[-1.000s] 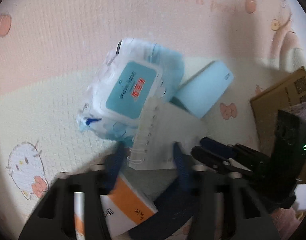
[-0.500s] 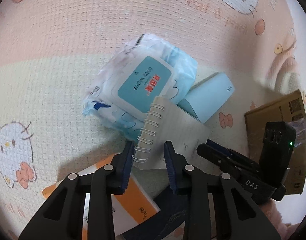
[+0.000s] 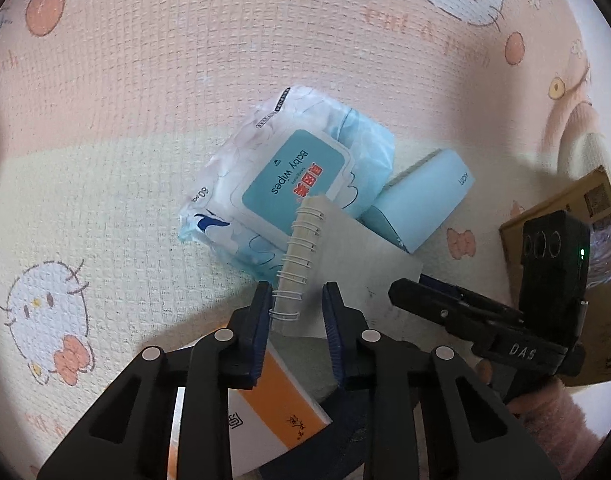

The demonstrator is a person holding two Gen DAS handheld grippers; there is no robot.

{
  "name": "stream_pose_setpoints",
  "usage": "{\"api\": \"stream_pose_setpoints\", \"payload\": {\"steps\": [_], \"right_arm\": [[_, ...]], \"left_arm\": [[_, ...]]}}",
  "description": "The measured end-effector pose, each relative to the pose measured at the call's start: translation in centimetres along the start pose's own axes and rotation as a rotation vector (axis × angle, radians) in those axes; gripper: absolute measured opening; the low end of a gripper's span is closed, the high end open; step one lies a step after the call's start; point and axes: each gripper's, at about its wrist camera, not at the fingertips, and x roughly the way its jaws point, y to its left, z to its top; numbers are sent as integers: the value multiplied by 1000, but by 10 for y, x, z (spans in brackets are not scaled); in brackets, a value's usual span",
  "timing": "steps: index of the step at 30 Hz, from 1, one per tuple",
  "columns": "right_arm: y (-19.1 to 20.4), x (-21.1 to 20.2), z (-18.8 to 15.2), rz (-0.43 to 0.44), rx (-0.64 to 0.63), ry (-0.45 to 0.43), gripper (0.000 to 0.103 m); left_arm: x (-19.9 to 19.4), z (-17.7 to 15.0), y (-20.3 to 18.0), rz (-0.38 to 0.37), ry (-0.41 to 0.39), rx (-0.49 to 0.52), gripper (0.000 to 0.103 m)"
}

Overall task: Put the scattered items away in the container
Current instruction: 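Lift the notepad with the right gripper while the left gripper grasps its spiral edge, then carry the notepad with both grippers toward the cardboard box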

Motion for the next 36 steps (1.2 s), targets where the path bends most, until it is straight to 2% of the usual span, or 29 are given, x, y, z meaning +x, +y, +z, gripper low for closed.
{"api": "stream_pose_setpoints", "payload": {"steps": [2,7,10,12,13,17,22,26,29,33,36], "right_arm": [[2,0,-1,-5,-23,-9,61],[-6,-1,1,50,-7,-30,61],[3,3,2,21,-57,-18,61],[13,6,1,-39,-109,-2,53],[15,6,0,-79,-119,-3,43],[6,-4,0,-64,-13,-27,28],[27,-27,-6,-127,-83,-106,19],[60,-55,-9,-192,-188,-191,18],[79,-76,-11,-193,-217,-227,18],[99,-102,-16,-212,-247,-242,18],[105,-113,-28,-231,-248,-231,18]], "left_arm": [[0,-2,6,-16,-4,-15,29],[7,-1,23,-97,7,-103,29],[11,-2,24,-107,4,-107,29],[10,-3,19,-83,-6,-81,29],[9,-3,17,-75,-10,-74,29],[7,-2,13,-63,-20,-62,28],[-4,1,14,-87,-40,-71,25],[-29,2,7,-134,-92,-27,26],[-54,0,3,-184,-125,-21,26],[-71,-9,2,-241,-120,-33,26],[-71,-20,-4,-248,-105,-23,26]]}}
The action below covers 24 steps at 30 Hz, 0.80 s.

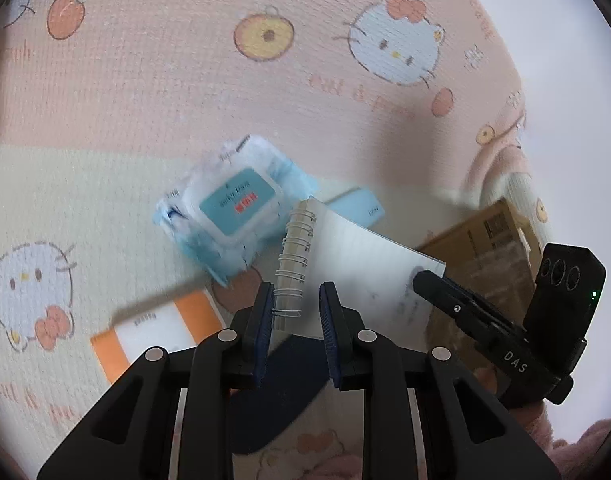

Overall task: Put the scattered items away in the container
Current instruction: 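Carry the notepad with both grippers toward the cardboard box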

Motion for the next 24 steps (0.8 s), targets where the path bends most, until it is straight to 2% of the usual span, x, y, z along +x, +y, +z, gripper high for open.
{"api": "stream_pose_setpoints", "payload": {"steps": [5,8,12,14,18,22,24], "right_arm": [[-11,14,-34,-25,71,112,18],[-15,16,-57,-17,86,132,18],[-28,33,-78,0,139,197,19],[-34,37,-83,4,164,200,21],[-45,35,-85,22,236,207,21],[-51,33,-94,54,275,230,21],[-52,35,-101,77,298,243,25]], "left_arm": [[23,-29,-4,80,118,6,26],[33,-46,-4,138,157,40,26],[46,-61,15,164,216,-18,27],[45,-65,21,153,204,-28,27],[45,-67,14,203,195,36,27],[46,-67,12,216,195,47,27],[46,-67,12,214,198,45,27]]}}
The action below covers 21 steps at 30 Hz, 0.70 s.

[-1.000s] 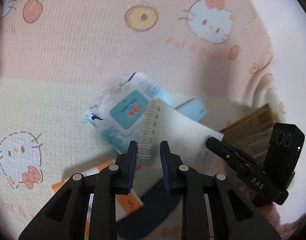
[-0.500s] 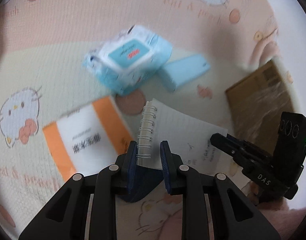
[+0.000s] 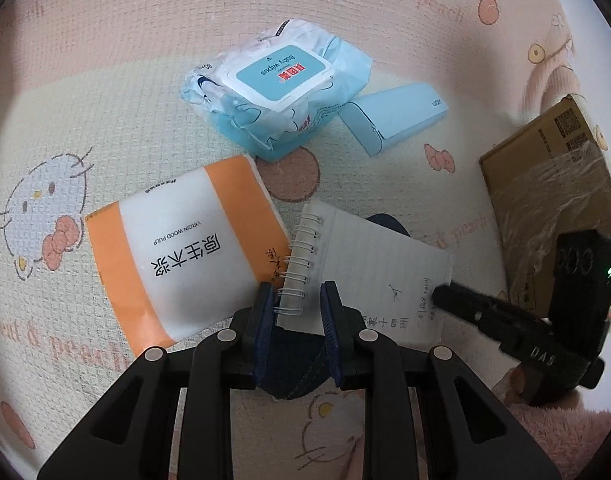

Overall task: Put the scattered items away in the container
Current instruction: 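Carry the notepad with both grippers toward the cardboard box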

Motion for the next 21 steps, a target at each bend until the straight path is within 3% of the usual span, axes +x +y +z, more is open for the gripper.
{"api": "stream_pose_setpoints", "payload": {"steps": [2,3,13,18,21], "right_arm": [[-3,3,-5,25,24,9,35],[-6,5,-6,46,41,11,35],[-12,10,-3,120,80,-32,29],[-11,11,-3,110,72,-34,29],[-14,10,-3,111,77,-35,29]], "left_arm": [[0,1,0,-1,3,-1,27],[0,0,1,-4,5,-6,27],[1,3,6,-83,66,-43,28],[8,4,3,-90,78,-52,40],[9,7,0,-91,87,-60,40]]}}
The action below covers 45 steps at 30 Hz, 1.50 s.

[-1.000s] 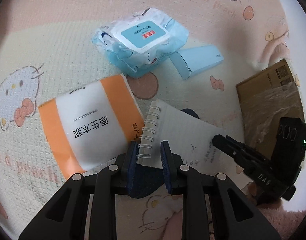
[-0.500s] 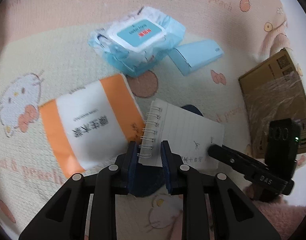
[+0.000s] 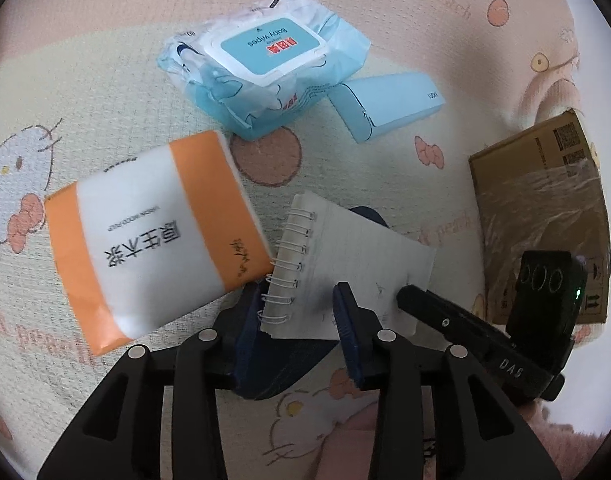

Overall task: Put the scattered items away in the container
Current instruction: 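Carry the notepad with both grippers toward the cardboard box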

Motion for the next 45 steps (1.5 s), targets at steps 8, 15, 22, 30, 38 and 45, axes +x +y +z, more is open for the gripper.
{"api": "stream_pose_setpoints", "payload": {"steps": [8,15,22,30,38,45], "right_arm": [[22,-11,1,-84,-68,-15,26],[51,-49,15,-150,-139,-104,25],[86,-103,27,-207,-212,-239,25],[111,-169,27,-239,-243,-411,25],[109,-235,18,-317,-239,-540,25],[79,-300,12,-386,-166,-630,25]], "left_arm": [[-13,-2,-25,137,-48,132,30],[-49,7,-44,60,-125,153,30],[-94,12,-84,5,-260,231,30],[-126,14,-124,-141,-353,268,30],[-128,15,-183,-247,-376,333,30],[-111,22,-260,-309,-335,428,30]]}}
